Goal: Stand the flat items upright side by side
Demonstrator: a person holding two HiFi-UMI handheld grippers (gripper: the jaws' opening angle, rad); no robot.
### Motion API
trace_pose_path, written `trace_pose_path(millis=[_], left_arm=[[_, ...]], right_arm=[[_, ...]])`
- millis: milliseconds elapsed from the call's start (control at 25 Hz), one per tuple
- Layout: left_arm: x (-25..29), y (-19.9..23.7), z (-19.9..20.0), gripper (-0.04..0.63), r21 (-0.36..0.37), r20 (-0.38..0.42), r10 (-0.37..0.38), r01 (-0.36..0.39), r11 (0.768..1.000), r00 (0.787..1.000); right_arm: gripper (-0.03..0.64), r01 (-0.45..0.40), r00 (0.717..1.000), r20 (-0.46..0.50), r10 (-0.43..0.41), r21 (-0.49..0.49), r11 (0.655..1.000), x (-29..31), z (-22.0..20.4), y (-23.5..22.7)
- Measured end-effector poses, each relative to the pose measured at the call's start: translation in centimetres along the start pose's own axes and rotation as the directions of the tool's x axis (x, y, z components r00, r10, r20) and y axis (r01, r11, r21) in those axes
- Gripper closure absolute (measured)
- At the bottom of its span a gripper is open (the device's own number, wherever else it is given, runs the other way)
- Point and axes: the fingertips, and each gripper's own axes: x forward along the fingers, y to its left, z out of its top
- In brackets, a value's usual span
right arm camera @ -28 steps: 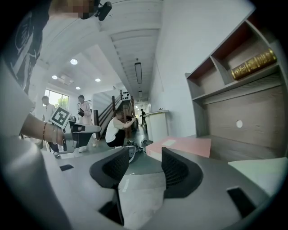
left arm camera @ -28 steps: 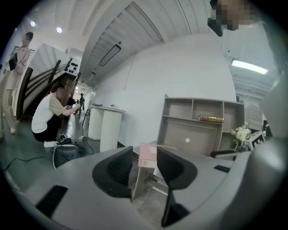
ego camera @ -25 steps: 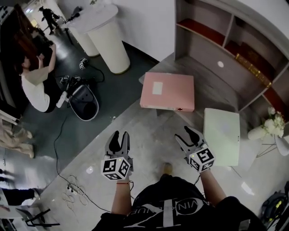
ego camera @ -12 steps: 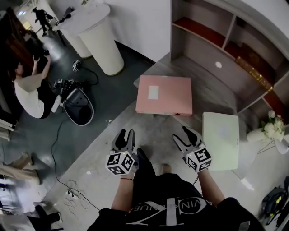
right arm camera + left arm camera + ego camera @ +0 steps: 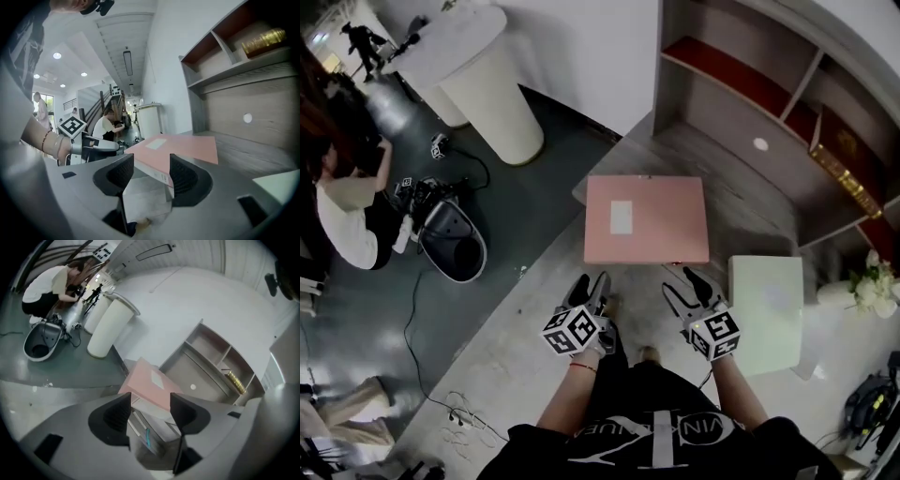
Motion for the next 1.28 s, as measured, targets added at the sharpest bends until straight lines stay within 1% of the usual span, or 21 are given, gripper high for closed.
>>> trace_pose_path(millis=[80,120,200,280,400,480,520,560,720,840,880,1000,1040,1080,1160,1280], left_arm=[[1.2,0.8,-0.5,0.330,-0.099,-0.020,-0.013,0.011,0.995,1.000],[1.8,1.3,-0.8,0.305,-0.149,-0.028,-0.023,0.018,0.989,0.999],[2.9,2.1,-1.6,0.259,-0.246,-0.037,-0.045,0.035,0.969,0.998],[3.9,3.0,-2.1,0.232,-0.339,-0.027,-0.057,0.044,0.940,0.998],[5.1,4.2,-2.5,0.218,-0.467,0.014,-0.071,0.069,0.881,0.997],[5.7,4.6,-2.5,0.218,-0.529,0.047,-0.079,0.092,0.844,0.996],[6.0,4.8,-2.4,0.218,-0.548,0.062,-0.082,0.103,0.830,0.995],[6.3,4.9,-2.3,0.218,-0.559,0.076,-0.085,0.113,0.821,0.993],[7.8,5.3,-1.7,0.218,-0.565,0.117,-0.084,0.136,0.814,0.989],[8.5,5.7,-1.2,0.221,-0.590,0.156,-0.074,0.153,0.793,0.985],[8.6,5.7,-0.9,0.250,-0.593,0.164,-0.077,0.161,0.789,0.983],[8.6,5.6,-0.4,0.264,-0.598,0.161,-0.091,0.170,0.784,0.983],[8.6,5.5,-0.2,0.267,-0.595,0.153,-0.095,0.169,0.786,0.984],[8.5,5.4,0.0,0.270,-0.586,0.146,-0.100,0.167,0.793,0.984],[8.4,4.9,1.0,0.273,-0.549,0.136,-0.109,0.167,0.819,0.985],[8.3,4.3,2.9,0.276,-0.501,0.123,-0.115,0.162,0.850,0.986]], right_arm=[[0.380,0.008,1.000,-0.016,-0.008,0.002,1.000,1.2,0.1,-0.4],[0.380,0.012,1.000,-0.025,-0.011,0.005,1.000,1.7,0.1,-0.4],[0.380,0.018,0.999,-0.040,-0.018,0.013,1.000,2.6,-0.2,-0.5],[0.380,0.023,0.998,-0.056,-0.022,0.018,1.000,3.3,-0.6,-0.7],[0.379,0.033,0.997,-0.077,-0.031,0.019,0.999,4.3,-0.8,-1.0],[0.376,0.044,0.995,-0.085,-0.043,0.013,0.999,4.8,-0.8,-1.3],[0.376,0.050,0.995,-0.087,-0.049,0.010,0.999,5.0,-0.7,-1.4],[0.376,0.055,0.995,-0.089,-0.054,0.009,0.998,5.2,-0.6,-1.5],[0.374,0.072,0.993,-0.092,-0.070,0.018,0.997,5.5,-0.4,-2.1],[0.374,0.096,0.991,-0.101,-0.092,0.033,0.995,5.4,-0.7,-2.7],[0.374,0.107,0.989,-0.103,-0.102,0.038,0.994,5.3,-0.8,-2.9],[0.374,0.138,0.985,-0.111,-0.134,0.032,0.990,5.2,-0.8,-3.5],[0.374,0.149,0.982,-0.118,-0.146,0.018,0.989,5.2,-0.8,-3.7],[0.374,0.160,0.979,-0.128,-0.159,-0.002,0.987,5.2,-0.9,-3.8],[0.368,0.174,0.973,-0.148,-0.177,-0.032,0.984,5.1,-1.1,-4.1],[0.359,0.192,0.969,-0.155,-0.194,-0.026,0.981,5.1,-1.0,-4.5]])
